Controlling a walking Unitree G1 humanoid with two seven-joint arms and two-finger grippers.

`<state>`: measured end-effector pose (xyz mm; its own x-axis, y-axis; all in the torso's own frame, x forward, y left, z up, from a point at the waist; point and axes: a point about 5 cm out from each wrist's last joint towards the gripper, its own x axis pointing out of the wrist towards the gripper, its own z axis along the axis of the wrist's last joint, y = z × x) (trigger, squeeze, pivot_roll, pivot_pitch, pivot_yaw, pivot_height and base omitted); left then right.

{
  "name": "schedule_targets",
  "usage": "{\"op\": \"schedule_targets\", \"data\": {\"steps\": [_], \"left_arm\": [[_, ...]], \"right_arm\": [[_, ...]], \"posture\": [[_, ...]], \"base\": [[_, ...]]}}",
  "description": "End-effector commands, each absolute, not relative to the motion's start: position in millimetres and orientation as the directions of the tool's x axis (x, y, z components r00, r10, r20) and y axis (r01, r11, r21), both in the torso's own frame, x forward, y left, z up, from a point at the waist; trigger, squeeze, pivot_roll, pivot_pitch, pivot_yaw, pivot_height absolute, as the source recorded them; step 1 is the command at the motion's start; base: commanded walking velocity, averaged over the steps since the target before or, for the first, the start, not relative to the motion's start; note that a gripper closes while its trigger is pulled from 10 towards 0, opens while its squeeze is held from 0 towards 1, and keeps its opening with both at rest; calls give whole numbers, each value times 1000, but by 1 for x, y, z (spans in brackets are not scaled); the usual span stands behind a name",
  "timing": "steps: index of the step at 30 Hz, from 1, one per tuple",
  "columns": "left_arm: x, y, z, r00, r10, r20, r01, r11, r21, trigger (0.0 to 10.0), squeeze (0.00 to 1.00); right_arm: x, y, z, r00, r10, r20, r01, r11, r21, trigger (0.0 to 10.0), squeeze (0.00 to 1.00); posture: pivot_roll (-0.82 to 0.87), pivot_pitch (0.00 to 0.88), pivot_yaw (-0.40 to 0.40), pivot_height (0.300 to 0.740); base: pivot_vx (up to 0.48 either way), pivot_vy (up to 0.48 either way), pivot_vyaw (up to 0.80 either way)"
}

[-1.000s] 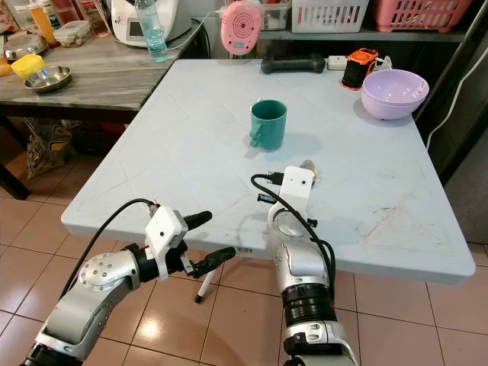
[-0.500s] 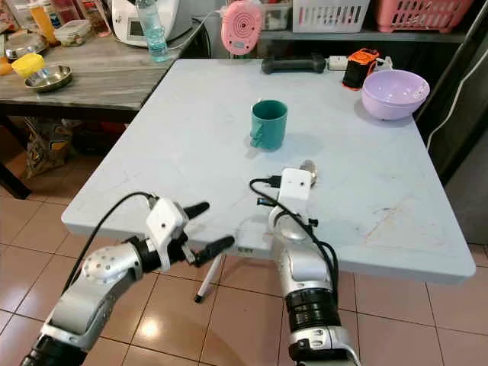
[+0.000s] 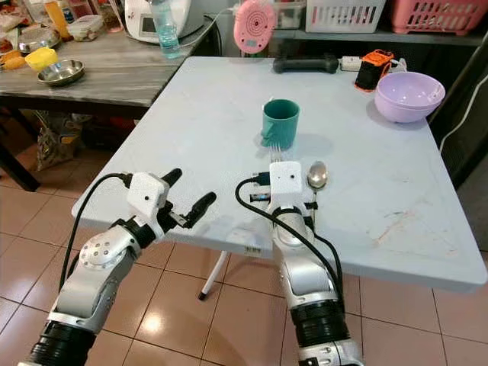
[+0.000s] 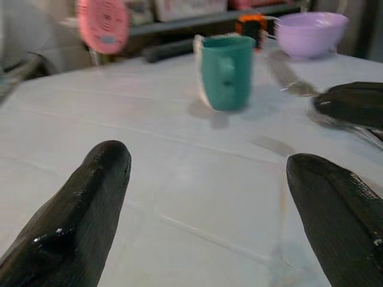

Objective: Setting the table

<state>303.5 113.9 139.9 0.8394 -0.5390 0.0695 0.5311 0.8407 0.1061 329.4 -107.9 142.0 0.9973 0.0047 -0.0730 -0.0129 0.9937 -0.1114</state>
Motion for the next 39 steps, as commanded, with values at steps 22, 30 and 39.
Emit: {"op": "schedule_targets", "data": {"steps": [22, 30, 39], "left_arm": [[326, 132, 137, 950, -294, 104, 297, 954, -23, 10000, 0], [324, 135, 125, 962, -266, 64, 270, 961, -61, 10000, 0], [325, 136, 124, 963, -259, 67, 263, 963, -57, 10000, 0]], "right_arm": [[306, -158, 151, 983, -155, 101, 165, 982, -96, 10000, 0], [304, -168, 153, 977, -182, 107, 193, 976, -99, 10000, 0], [303, -170, 152, 976, -193, 101, 202, 974, -98, 10000, 0]], "posture": [[-94, 0, 76, 740], [-101, 0, 75, 740], [-102, 0, 69, 740]], "base": [[0, 0, 0], [0, 0, -152], [0, 108, -421]]}}
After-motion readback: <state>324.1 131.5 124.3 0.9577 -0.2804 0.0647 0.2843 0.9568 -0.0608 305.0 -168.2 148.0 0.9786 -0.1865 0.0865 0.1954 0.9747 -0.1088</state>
